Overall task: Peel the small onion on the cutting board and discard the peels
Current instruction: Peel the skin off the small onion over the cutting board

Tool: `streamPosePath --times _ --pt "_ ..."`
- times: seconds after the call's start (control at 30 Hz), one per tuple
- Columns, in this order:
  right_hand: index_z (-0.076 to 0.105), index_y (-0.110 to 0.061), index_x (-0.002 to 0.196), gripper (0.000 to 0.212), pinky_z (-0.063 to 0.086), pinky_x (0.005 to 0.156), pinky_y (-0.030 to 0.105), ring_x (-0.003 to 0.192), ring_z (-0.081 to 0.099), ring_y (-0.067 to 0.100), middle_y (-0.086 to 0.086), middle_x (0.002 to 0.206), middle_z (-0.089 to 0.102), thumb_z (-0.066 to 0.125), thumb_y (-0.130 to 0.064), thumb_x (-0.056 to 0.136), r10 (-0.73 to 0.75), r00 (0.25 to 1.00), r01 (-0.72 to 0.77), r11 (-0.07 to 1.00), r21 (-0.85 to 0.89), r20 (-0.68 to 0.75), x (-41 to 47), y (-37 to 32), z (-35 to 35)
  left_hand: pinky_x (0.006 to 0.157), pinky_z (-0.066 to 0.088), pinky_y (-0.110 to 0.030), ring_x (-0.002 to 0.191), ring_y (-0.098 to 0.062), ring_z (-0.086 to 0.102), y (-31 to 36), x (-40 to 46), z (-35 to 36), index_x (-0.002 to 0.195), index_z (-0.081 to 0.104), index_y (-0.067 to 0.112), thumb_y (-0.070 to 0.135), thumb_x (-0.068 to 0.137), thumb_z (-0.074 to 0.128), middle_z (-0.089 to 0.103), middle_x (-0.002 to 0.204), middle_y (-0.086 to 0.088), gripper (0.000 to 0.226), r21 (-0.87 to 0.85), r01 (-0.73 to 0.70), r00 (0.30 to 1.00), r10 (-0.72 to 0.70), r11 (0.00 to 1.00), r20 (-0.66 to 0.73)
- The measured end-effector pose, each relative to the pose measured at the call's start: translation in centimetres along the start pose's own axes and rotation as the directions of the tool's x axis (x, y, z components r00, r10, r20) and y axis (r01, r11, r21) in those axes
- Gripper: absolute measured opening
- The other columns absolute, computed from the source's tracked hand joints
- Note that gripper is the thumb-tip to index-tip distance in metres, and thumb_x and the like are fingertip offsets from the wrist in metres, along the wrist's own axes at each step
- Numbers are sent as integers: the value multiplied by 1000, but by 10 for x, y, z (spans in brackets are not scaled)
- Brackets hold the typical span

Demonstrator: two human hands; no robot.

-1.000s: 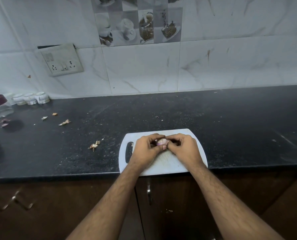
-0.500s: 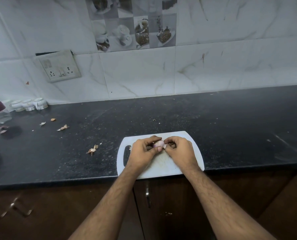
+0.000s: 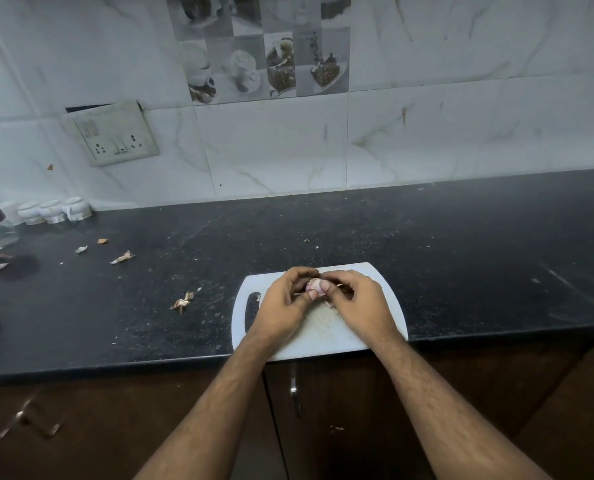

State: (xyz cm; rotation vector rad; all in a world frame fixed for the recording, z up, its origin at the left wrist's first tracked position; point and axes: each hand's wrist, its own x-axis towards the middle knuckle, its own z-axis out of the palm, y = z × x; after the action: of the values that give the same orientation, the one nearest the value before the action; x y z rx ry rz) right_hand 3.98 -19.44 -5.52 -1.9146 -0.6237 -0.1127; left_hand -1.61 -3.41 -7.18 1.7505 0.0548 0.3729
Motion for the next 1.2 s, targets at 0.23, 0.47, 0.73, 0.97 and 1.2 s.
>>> streamPosePath --times 0.23,0.47,0.73,0.97,1.2 --pt "77 -20 108 19 42 74 7 89 63 7 -6 97 71 58 -22 102 -47 999 47 984 -170 1 -1 2 5 108 54 -39 115 -19 73 3 0 -1 123 68 7 7 98 68 79 116 -7 25 -34 34 999 -34 999 19" --pt "45 -20 100 2 50 80 36 95 51 13 -6 102 50 42 -19 100 6 988 60 907 -418 157 -6 -6 14 105 56 -40 108 -25 76 5 -3 1 114 72 7 6 95 70 81 109 -8 20 -43 38 999 -37 998 31" --pt "37 -16 100 4 36 75 30 99 45 16 -2 104 44 41 -15 101 85 984 -7 897 -443 156 -2 -12 17 98 56 -25 106 -13 76 9 -4 3 115 74 10 7 95 71 82 108 -1 20 20 31 999 -31 999 21" --pt "39 -18 100 8 49 78 37 96 50 17 -1 104 50 47 -17 97 106 989 -51 902 -428 107 1 -9 16 90 55 -16 104 -10 76 13 -5 5 112 74 8 8 95 73 82 108 -1 18 40 2 1000 -2 999 20" --pt "39 -19 100 12 46 79 34 98 50 17 -1 105 50 50 -22 99 87 994 -52 904 -424 64 1 -6 18 98 57 -24 108 -13 76 10 -4 5 113 74 9 10 93 75 82 109 -1 20 51 -8 999 6 999 33"
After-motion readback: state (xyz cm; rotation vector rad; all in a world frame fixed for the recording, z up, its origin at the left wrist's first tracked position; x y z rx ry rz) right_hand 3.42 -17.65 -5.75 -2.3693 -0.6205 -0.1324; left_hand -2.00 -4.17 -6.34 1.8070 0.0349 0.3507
